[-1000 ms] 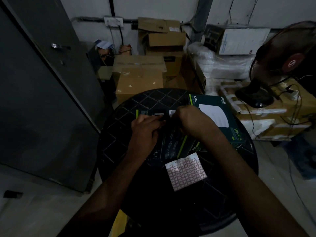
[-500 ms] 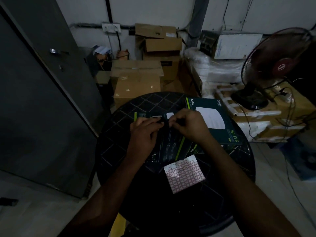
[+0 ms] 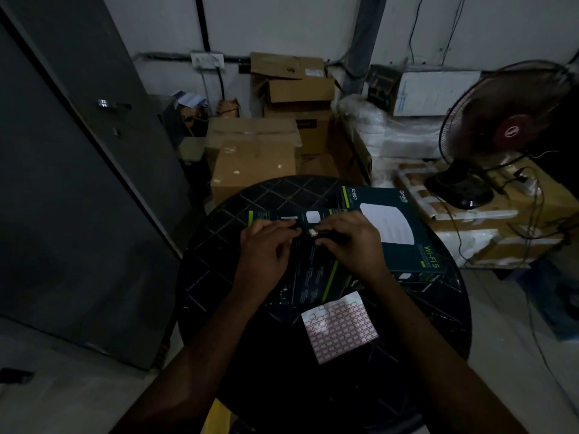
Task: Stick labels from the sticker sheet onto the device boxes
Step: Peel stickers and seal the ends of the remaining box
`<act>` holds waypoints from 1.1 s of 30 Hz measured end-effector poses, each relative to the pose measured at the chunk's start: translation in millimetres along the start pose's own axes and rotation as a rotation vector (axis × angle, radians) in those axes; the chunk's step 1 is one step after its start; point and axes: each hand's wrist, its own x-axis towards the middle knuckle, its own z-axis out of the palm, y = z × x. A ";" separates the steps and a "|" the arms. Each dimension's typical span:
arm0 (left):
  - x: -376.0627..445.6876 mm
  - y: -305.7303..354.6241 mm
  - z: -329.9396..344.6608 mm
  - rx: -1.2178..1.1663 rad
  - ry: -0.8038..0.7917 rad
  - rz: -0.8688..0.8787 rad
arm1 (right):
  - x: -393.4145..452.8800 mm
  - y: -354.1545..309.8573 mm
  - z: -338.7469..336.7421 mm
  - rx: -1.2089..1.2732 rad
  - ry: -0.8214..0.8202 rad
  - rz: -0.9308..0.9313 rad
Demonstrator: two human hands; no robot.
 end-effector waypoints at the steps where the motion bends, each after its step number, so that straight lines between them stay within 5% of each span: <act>1: 0.5 -0.6 -0.6 -0.019 0.010 -0.005 | 0.4 0.7 -3.1 0.028 -0.018 0.032; 6: 3.3 6.9 -0.8 0.014 0.032 -0.024 | 3.2 -3.1 -3.9 0.082 0.031 0.030; 13: -0.5 9.7 8.7 0.222 0.067 0.148 | -10.3 -1.5 3.2 -0.177 0.119 -0.070; 19: -8.0 -19.5 -14.2 0.124 0.182 -0.010 | -22.0 18.0 -6.9 0.289 0.166 0.286; 23: -13.5 -25.8 -19.4 -0.130 0.150 -0.127 | -26.2 22.2 -12.9 0.351 0.196 0.353; 28: -13.7 -32.4 -28.8 -0.541 0.168 -0.392 | -29.9 36.1 -30.9 0.525 0.025 0.302; 33: -18.9 -38.3 -29.9 -0.932 0.152 -0.647 | -31.3 39.3 -23.5 0.688 0.159 0.506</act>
